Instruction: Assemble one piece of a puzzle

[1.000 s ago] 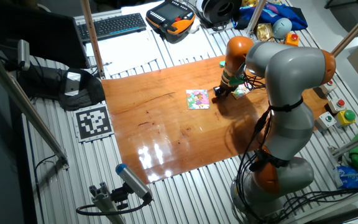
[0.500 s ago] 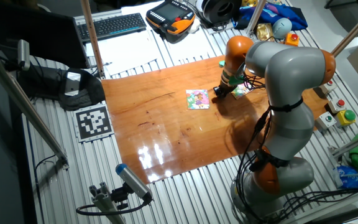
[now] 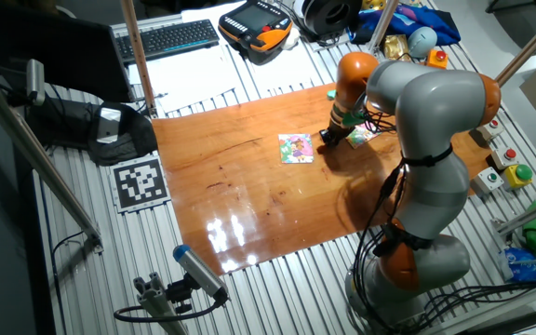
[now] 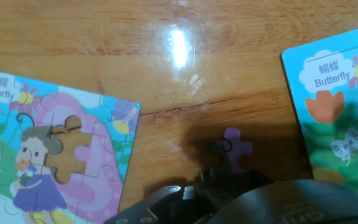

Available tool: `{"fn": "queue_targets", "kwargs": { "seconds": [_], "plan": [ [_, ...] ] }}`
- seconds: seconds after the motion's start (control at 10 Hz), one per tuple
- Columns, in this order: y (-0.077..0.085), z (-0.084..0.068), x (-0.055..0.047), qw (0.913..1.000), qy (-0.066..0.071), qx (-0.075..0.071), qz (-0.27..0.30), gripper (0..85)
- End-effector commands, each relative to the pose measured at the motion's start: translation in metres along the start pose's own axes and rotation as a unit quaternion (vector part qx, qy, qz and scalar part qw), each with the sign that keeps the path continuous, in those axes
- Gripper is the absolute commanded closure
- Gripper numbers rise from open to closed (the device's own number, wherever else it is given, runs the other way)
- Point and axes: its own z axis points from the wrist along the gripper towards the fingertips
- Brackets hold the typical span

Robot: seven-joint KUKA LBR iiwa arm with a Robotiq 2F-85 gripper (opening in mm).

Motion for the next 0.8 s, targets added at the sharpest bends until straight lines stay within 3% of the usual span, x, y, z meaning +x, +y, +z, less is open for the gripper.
{"fn": "queue_targets", "kwargs": {
  "seconds": [0.0,0.3,0.5,0.7],
  "plan": [
    [0.0,0.0,0.001,1.0,0.0,0.0,0.0,85.0],
    [0.0,-0.005,0.001,1.0,-0.005,0.001,0.008,85.0],
    [0.0,-0.014,-0.001,0.9999,-0.007,0.01,0.008,85.0],
    [0.002,-0.018,-0.002,0.9999,-0.011,0.006,0.01,85.0]
  ]
}}
